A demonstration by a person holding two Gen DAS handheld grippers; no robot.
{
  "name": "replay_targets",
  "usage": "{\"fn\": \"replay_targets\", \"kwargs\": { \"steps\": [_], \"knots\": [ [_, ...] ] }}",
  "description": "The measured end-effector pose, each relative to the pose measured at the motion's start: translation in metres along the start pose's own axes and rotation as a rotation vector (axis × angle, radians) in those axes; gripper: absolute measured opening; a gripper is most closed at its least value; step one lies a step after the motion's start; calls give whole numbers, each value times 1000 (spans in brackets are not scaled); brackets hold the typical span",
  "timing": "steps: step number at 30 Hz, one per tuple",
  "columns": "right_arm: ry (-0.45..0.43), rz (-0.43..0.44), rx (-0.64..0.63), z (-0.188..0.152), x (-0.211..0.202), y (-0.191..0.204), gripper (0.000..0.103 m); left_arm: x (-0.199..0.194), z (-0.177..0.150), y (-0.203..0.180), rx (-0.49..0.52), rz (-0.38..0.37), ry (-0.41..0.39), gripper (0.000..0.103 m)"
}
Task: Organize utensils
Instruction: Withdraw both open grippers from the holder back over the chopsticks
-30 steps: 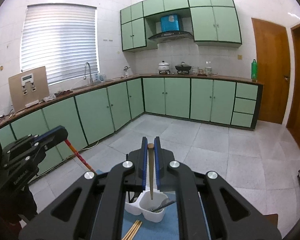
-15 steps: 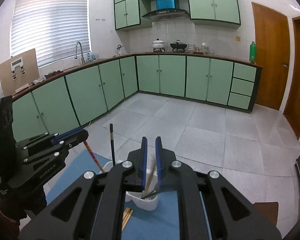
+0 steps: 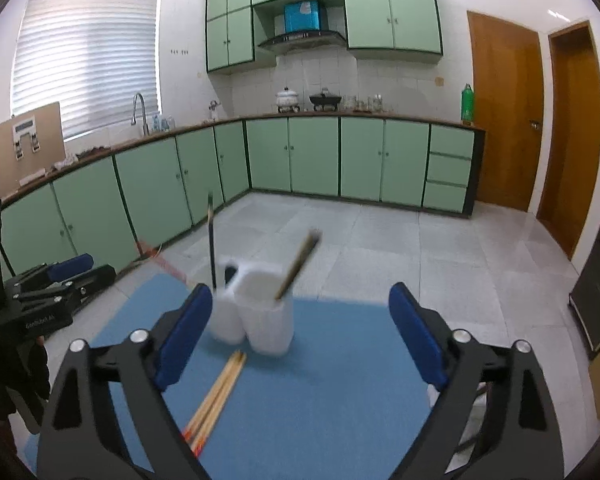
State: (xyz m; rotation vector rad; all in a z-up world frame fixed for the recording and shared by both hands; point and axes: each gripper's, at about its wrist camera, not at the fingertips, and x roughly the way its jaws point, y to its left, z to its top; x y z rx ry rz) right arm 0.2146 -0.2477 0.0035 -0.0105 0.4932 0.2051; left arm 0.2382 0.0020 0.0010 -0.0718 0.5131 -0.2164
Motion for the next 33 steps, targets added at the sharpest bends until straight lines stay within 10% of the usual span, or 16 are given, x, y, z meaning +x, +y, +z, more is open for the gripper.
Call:
{"fn": "replay_targets", "kwargs": {
  "steps": [12,33],
  "knots": [
    [216,-7,101,-139,13,39,91,6,-135,16,-20,85,255,76],
    [408,0,7,-205,37,113,81,5,-183,27,0,134,360,76]
  ]
}}
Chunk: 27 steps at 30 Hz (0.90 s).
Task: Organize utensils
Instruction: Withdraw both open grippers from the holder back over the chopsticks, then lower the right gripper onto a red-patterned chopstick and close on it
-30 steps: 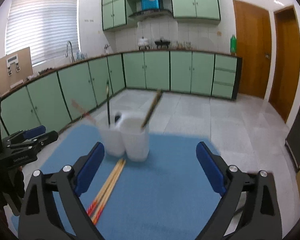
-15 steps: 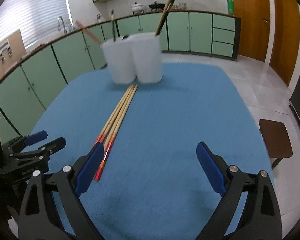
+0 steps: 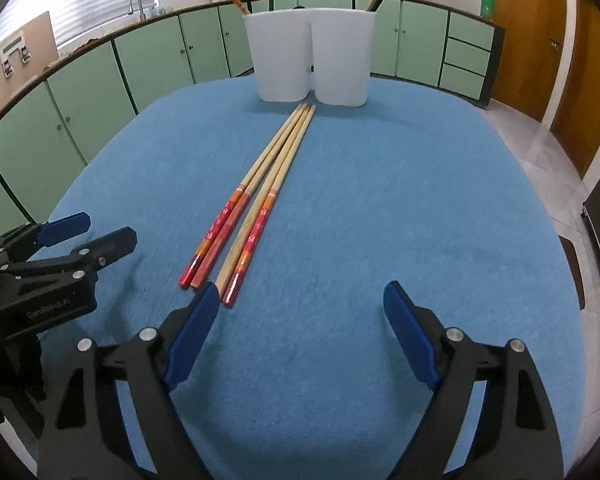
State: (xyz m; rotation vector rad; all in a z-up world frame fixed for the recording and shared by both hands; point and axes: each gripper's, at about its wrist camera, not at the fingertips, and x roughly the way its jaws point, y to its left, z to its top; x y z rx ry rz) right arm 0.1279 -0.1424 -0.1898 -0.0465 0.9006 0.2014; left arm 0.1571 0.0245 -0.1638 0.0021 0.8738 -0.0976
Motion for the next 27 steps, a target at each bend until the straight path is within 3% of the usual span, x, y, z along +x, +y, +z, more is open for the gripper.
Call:
{"fn": "replay_targets", "kwargs": {
  "steps": [9,16,21,26,27],
  "knots": [
    [28,-38,-34,1,9,8,78,0,-1,4,-20,-6,8,77],
    [25,-109,6,0,1,-13,74,0,-2,6,-25,-8,13,78],
    [11,-16,57,-1,-4,-18,66,1,-2,6,-23,-6,17,78],
    [22,6,32,2,6,-6,40,0,-2,7,-24,-6,16,78],
    [11,2,24,2,6,-4,28,1,-2,7,-23,-6,17,78]
  ]
}}
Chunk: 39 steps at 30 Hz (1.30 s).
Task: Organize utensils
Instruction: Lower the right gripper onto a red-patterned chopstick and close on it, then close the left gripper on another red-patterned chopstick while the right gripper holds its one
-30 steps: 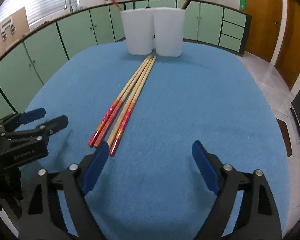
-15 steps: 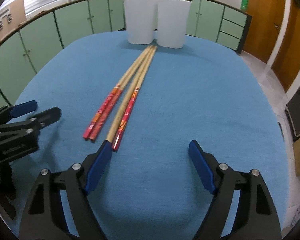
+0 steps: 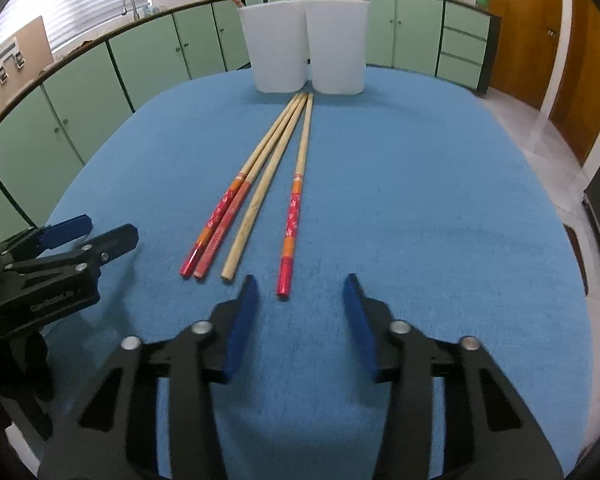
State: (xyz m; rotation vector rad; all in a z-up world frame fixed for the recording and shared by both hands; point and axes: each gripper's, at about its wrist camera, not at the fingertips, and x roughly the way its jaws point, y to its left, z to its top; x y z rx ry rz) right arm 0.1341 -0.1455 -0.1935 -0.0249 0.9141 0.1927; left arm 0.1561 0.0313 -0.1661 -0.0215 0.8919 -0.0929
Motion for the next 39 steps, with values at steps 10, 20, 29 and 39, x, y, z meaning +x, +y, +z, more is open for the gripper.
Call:
{"fn": "replay_targets", "kwargs": {
  "steps": [10,20,29,39],
  "knots": [
    [-13,-1,-17,2,-1,-7,5,-3,-2,-14,22,-62,7,78],
    [-14,-28,46,-1,-4,-39,5,-1,-6,-45,84,-100,20,78],
    [-16,-21,51,-4,-5,-39,5,5,-4,-59,123,-64,30,78],
    [-17,-10,51,-6,-8,-40,7,2,-2,-38,23,17,17,78]
  ]
}}
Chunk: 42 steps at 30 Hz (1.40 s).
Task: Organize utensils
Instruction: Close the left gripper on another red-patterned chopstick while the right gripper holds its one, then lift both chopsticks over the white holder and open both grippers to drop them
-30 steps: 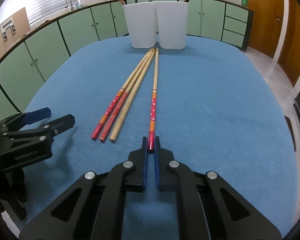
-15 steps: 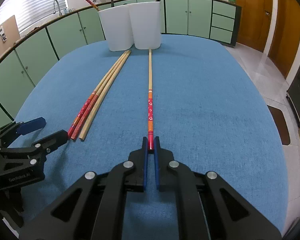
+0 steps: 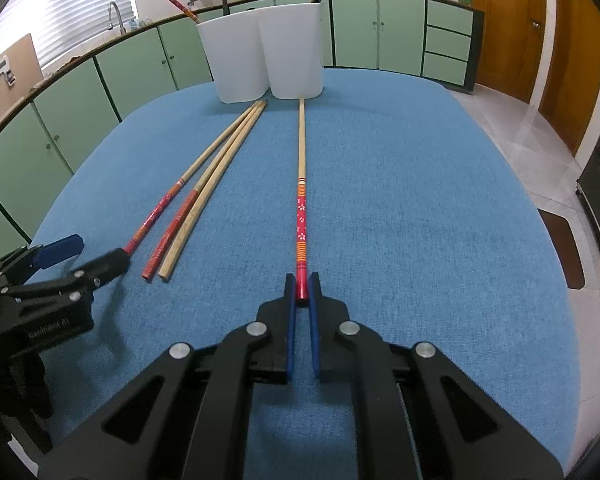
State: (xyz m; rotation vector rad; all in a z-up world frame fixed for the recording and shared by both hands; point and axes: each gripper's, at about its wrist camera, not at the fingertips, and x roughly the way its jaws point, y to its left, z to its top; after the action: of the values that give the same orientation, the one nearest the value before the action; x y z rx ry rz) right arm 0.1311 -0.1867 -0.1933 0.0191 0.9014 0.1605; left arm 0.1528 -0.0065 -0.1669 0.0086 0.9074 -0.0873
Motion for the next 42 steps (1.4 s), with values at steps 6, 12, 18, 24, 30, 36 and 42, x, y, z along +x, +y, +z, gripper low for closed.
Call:
{"fn": "replay_targets", "kwargs": {
  "steps": [6,12,18,24,30,36,42],
  "knots": [
    [1,6,4,-1,-1,-2,7,1,1,-7,35,-8,2,73],
    [2,10,5,-1,-1,-2,7,-1,0,-17,73,-51,-8,40],
    [0,4,-3,-2,0,0,5,-1,0,-30,110,-87,-11,6],
    [-5,15,2,-1,-1,-1,5,-2,0,-31,97,-93,-17,6],
    [-38,33,-17,1,-13,5,5,-17,2,-31,97,-97,-51,6],
    [-97,41,-26,14,-40,6,5,-46,13,-25,90,-101,-112,6],
    [-169,57,-16,37,-71,2,5,-79,33,-20,80,-107,-206,6]
  ]
}}
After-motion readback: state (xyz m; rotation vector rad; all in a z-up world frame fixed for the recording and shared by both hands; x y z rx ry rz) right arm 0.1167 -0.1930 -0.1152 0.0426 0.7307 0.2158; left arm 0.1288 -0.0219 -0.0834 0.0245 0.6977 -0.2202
